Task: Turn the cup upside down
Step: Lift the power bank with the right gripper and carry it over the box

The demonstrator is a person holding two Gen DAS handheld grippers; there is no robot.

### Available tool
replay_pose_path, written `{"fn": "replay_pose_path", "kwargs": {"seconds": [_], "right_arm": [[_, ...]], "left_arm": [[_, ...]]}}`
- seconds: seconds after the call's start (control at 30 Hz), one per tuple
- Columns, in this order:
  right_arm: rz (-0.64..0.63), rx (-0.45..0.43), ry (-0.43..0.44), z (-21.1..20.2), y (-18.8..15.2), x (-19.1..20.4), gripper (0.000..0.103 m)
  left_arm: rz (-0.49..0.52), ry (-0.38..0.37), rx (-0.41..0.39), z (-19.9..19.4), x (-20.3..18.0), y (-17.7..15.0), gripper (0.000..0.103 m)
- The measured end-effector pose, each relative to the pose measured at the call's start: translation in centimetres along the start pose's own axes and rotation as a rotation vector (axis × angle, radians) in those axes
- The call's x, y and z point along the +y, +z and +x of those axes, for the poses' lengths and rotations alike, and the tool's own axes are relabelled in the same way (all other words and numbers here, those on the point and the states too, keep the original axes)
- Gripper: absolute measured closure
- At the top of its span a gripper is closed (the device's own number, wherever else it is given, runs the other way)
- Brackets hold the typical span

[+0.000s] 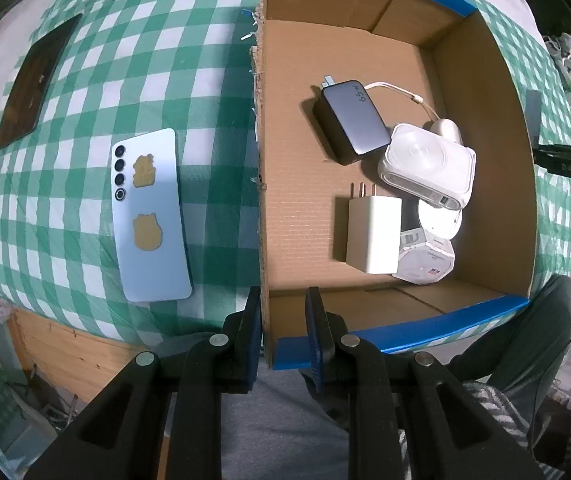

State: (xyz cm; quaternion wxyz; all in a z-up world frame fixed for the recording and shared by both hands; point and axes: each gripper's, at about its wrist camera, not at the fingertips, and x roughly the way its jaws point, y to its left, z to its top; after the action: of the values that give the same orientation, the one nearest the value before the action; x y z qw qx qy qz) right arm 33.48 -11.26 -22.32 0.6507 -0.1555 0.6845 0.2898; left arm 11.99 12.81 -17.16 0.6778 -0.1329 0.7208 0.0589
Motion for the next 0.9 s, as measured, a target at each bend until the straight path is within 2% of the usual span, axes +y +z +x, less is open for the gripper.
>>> {"fn": "replay_pose_path", "kwargs": {"seconds": [0.23,0.37,0.4,0.63,0.9], "right_arm": [[-0.004,-0.022,0.009,-0.7,-1.0,-0.5,0.063],[-0.003,-0.028,0.011,-0.2,-2.8,-1.9,0.063],[-0.002,-0.031,0.012,-1.2,-3.1,-1.7,0.063],[-0.021,-0.038,-0.008,-2.8,-2.9,-0.5,0.063],[-0.045,-0.052,-0.050,-0.8,-2.0,0.0,0.064]], "left_arm": [[0.001,0.003,0.000,0.0,0.0,0.0,0.084],[0.003,0.007,0.000,0.0,0.1,0.0,0.084],[0.003,0.008,0.000,0.0,0.0,-0.1,0.084],[0.001,0.008,0.001,-0.1,0.0,-0.1,0.084],[0.001,0.005,0.002,-0.2,-0.2,-0.2,0.084]]}}
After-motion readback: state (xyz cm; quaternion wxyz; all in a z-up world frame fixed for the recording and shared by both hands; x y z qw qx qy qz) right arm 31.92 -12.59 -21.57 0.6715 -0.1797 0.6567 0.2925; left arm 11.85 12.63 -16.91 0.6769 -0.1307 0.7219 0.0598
